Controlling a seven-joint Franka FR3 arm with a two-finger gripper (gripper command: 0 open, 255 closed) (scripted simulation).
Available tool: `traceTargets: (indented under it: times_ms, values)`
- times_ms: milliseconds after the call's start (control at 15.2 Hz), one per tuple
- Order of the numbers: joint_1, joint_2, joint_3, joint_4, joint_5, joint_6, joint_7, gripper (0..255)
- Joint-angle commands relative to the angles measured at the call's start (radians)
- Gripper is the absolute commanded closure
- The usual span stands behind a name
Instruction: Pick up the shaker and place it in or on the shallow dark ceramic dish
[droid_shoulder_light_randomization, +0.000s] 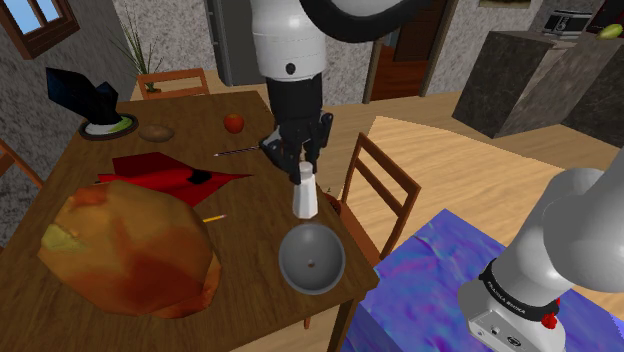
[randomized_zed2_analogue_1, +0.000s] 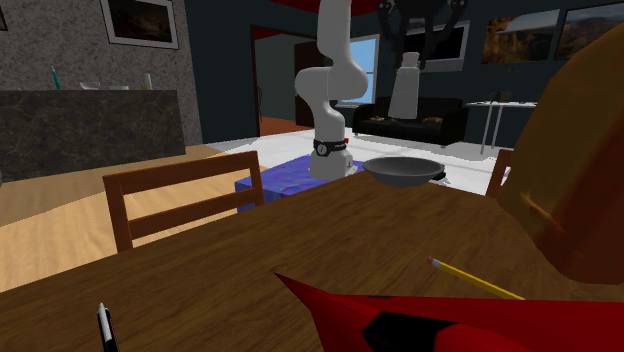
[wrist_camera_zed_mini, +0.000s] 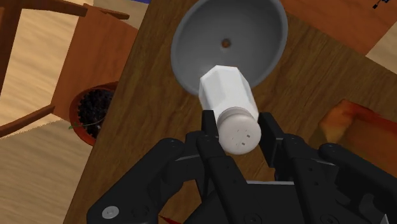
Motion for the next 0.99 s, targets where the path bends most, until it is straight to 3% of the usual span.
traceTargets:
  times_ms: [0, 924]
  values:
    - [0.015, -0.069, 0.005, -0.052, 0.034, -0.011, 0.008, 255]
    - [0.03, -0.075, 0.027, -0.225, 0.05, 0.158, 0.021, 255]
